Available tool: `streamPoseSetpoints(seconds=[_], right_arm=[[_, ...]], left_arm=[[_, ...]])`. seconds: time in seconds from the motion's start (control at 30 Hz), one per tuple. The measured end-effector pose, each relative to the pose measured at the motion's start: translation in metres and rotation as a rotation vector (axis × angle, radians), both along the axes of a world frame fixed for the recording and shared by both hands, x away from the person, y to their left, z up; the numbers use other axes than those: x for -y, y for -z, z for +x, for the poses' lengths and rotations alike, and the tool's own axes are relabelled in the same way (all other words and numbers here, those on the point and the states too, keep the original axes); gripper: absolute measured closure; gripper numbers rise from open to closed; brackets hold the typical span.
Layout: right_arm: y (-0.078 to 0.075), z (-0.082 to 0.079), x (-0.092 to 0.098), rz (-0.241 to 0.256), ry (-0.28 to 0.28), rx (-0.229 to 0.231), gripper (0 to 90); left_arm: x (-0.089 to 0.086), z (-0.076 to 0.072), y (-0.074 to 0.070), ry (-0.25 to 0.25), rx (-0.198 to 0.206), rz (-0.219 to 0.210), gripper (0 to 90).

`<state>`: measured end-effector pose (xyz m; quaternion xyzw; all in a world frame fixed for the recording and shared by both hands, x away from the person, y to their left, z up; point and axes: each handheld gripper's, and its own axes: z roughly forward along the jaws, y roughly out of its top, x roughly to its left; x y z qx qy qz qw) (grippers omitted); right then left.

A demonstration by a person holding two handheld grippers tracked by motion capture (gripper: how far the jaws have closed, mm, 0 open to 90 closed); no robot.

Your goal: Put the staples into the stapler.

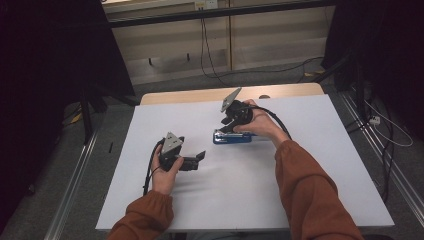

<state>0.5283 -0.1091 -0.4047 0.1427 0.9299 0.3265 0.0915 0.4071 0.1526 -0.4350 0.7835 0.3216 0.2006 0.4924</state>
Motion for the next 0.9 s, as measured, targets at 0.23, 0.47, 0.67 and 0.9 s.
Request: streamPoseSetpoints(seconds=[0.23, 0.47, 0.67, 0.9], right_arm=[[0.001, -0.003, 0.004, 0.029, 0.04, -0.002, 46.3], [0.003, -0.007, 0.008, 0.059, 0.098, 0.008, 30.3], [0.001, -0.01, 0.015, 0.112, 0.165, 0.018, 17.0], [-0.001, -0.016, 0.022, 0.17, 0.213, 0.008, 12.6]], left_arm=[[0.0, 0.0, 0.001, 0.002, -0.001, -0.004, 3.6], [0.0, 0.0, 0.0, 0.001, 0.0, 0.005, 3.6], [0.0, 0.0, 0.0, 0.001, 0.0, 0.008, 3.6], [0.0, 0.0, 0.0, 0.002, 0.001, 0.01, 3.6]])
